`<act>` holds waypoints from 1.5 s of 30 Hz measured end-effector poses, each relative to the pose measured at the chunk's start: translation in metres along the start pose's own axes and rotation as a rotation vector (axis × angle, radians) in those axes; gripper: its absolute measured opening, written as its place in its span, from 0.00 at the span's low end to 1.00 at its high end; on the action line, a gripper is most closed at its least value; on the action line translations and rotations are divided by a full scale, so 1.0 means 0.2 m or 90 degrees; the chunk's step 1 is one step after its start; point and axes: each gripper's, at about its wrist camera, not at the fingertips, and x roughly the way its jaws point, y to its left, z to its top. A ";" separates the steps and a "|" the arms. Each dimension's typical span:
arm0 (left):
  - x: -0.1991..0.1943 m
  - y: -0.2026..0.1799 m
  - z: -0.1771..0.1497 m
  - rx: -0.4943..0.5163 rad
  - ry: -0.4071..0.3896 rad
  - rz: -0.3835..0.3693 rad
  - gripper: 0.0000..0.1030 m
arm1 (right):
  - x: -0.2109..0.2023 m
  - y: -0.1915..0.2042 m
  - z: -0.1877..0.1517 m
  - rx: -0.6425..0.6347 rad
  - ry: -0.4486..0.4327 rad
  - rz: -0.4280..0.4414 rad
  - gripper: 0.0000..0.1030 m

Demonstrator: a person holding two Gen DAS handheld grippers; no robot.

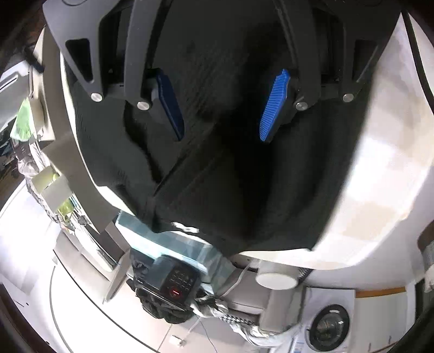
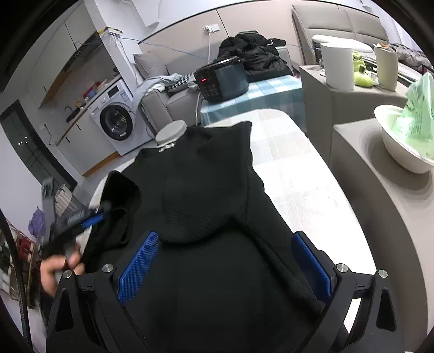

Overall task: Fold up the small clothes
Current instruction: 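Fold the sleeve across the sweater body with the left gripper and release, then move both grippers to the sweater hem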

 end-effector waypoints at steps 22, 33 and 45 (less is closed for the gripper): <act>0.10 -0.26 -0.22 0.147 0.058 0.040 0.07 | 0.11 -0.07 -0.03 0.007 0.039 -0.013 0.97; -0.24 -0.14 -0.35 0.116 0.047 0.031 0.39 | 0.02 -0.13 -0.07 -0.014 0.030 -0.033 0.97; -1.10 0.25 -0.83 0.043 -0.058 0.075 0.92 | -0.31 -0.14 -0.31 -0.069 0.029 0.017 0.90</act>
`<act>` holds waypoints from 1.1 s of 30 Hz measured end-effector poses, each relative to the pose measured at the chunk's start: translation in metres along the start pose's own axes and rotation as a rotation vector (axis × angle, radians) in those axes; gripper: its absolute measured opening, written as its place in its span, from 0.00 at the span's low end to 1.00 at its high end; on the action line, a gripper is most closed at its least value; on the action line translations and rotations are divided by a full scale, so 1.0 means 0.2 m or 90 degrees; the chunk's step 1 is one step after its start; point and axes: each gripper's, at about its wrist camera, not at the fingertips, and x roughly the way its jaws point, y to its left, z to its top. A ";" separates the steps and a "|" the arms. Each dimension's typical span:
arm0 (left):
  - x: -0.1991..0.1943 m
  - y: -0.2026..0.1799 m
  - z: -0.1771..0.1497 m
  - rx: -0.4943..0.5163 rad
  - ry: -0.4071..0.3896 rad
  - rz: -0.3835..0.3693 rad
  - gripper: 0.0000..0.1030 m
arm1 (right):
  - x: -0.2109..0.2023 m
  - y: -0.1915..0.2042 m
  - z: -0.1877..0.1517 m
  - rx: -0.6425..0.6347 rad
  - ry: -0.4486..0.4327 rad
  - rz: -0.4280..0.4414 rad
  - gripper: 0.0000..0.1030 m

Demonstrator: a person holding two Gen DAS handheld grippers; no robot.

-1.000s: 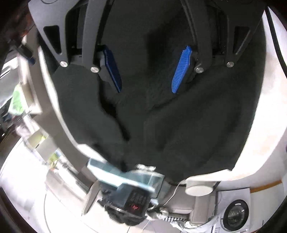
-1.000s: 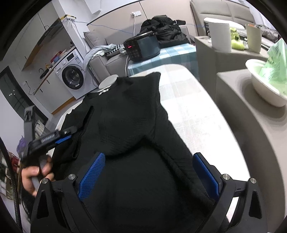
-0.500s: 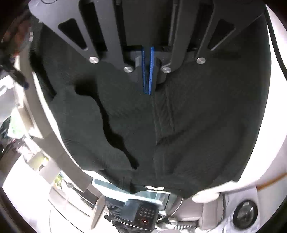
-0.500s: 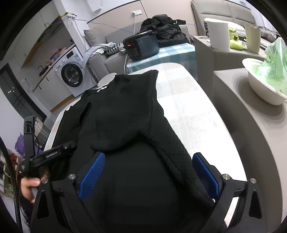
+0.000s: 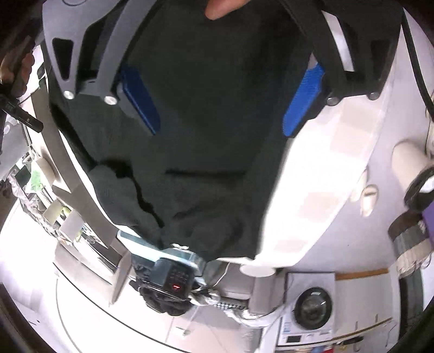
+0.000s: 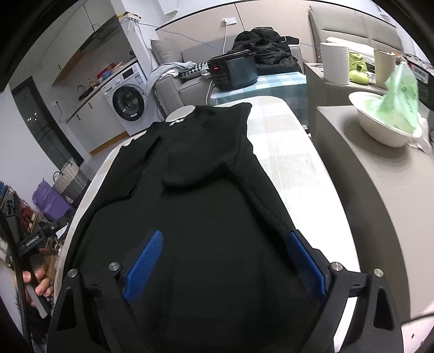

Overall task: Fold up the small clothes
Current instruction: 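Move both grippers to the sweater hem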

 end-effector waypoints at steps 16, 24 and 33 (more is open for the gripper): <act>-0.37 0.21 -0.53 0.008 0.027 0.037 0.94 | -0.54 -0.22 -0.45 0.029 -0.035 -0.123 0.90; -0.48 0.18 -0.67 0.014 0.027 0.022 0.94 | -0.95 -0.42 -0.63 0.064 -0.074 -0.232 0.90; -0.59 0.16 -0.85 0.039 0.054 0.038 0.94 | -1.08 -0.47 -0.78 0.063 -0.064 -0.220 0.90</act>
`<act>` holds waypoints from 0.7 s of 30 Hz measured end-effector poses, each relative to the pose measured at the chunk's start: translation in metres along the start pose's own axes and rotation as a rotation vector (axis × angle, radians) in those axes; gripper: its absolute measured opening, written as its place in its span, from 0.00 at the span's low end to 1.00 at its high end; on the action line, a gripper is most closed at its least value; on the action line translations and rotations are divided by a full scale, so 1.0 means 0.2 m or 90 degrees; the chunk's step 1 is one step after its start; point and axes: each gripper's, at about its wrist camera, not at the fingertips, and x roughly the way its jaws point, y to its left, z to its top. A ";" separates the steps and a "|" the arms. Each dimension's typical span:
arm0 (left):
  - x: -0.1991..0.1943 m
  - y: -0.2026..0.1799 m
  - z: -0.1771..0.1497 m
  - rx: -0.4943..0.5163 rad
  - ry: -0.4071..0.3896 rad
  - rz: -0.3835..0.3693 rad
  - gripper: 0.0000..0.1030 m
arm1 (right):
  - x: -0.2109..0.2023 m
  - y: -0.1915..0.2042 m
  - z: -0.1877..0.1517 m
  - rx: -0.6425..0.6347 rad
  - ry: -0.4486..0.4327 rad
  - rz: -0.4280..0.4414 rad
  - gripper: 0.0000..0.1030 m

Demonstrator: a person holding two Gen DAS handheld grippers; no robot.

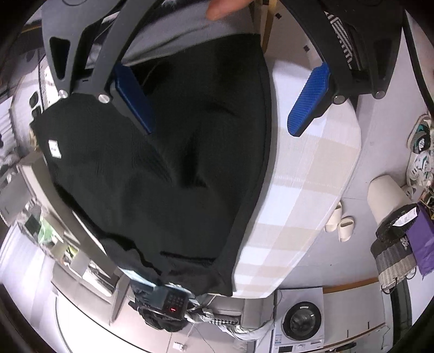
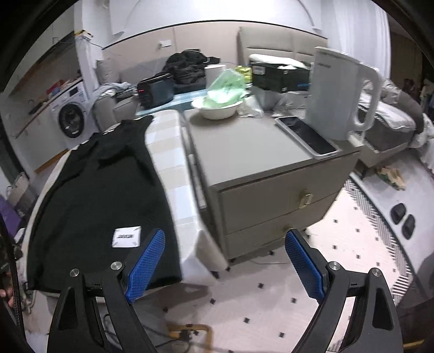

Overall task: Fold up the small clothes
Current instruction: 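Move both grippers to the sweater hem, then grasp the sweater hem with the left gripper while the right gripper grasps the hem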

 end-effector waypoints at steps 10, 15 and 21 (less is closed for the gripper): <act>-0.03 -0.10 -0.29 0.100 0.040 0.018 0.84 | 0.23 0.32 -0.11 -0.052 0.068 0.118 0.90; -0.03 -0.17 -0.36 0.175 0.036 0.028 0.81 | 0.24 0.39 -0.12 -0.069 0.076 0.128 0.90; 0.04 -0.15 -0.39 0.189 0.048 0.055 0.51 | 0.24 0.40 -0.13 -0.072 0.074 0.128 0.90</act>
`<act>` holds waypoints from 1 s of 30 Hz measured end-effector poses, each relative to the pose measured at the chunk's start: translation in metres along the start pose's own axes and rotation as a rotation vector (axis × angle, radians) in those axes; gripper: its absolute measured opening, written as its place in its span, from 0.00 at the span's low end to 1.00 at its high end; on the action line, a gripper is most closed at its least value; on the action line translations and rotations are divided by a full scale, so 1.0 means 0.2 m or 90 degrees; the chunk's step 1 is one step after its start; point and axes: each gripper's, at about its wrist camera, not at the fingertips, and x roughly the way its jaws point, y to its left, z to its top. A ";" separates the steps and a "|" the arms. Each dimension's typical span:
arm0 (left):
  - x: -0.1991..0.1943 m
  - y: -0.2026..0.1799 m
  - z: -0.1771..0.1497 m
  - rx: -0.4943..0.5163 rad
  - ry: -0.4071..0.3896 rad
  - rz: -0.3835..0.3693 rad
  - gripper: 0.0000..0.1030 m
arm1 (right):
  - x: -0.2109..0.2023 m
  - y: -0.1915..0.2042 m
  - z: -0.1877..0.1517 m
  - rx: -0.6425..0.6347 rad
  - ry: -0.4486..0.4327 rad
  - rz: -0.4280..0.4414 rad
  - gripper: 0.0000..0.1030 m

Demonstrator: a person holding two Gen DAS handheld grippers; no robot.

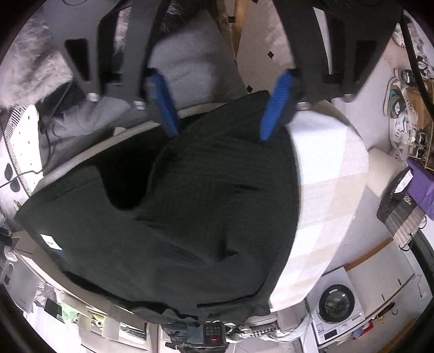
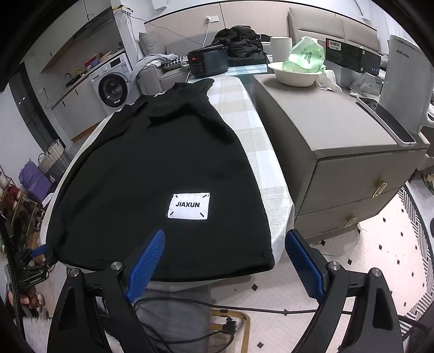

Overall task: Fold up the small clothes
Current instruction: 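Grasp the sweater hem with the left gripper while the right gripper grasps the hem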

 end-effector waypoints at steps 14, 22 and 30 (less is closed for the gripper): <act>-0.10 0.38 0.01 -0.161 -0.072 -0.074 0.01 | 0.07 -0.13 -0.03 0.052 0.020 0.010 0.90; -0.07 0.37 0.01 -0.149 -0.057 -0.080 0.01 | 0.17 -0.25 -0.07 0.110 0.065 0.078 0.69; -0.04 0.35 0.01 -0.164 -0.055 -0.089 0.01 | 0.23 -0.26 -0.09 0.128 0.078 0.070 0.08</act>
